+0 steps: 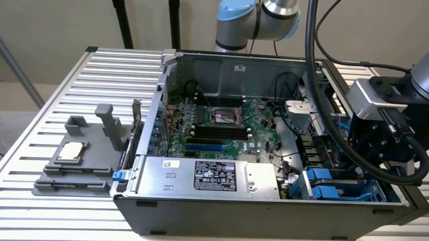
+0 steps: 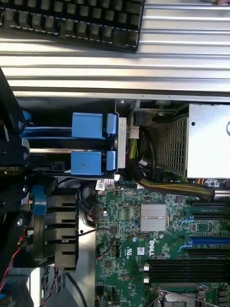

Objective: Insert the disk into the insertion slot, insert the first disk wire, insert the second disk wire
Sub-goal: 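Insert the first disk wire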

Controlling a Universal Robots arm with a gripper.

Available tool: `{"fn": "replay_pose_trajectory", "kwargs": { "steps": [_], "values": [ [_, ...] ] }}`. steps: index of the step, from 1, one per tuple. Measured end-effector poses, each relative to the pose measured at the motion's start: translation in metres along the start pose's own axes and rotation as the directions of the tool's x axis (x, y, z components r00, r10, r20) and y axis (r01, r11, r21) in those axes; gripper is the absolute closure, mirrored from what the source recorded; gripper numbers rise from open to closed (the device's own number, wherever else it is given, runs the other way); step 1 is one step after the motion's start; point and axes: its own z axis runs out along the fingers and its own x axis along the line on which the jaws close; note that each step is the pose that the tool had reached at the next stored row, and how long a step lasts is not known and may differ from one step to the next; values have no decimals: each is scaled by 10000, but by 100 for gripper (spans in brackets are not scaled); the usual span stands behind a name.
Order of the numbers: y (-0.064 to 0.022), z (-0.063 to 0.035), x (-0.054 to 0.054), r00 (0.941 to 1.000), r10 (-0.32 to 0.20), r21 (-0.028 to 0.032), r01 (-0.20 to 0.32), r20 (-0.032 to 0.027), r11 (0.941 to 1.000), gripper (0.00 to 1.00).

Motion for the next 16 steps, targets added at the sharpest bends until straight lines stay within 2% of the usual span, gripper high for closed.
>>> {"fn": "replay_pose_trajectory", "kwargs": {
  "steps": [8, 16],
  "values": [
    [-3, 15, -20, 10000, 15, 1, -15, -1, 10000, 83],
    [-43, 23, -22, 10000, 21, 2, -21, -2, 10000, 83]
  ]
}}
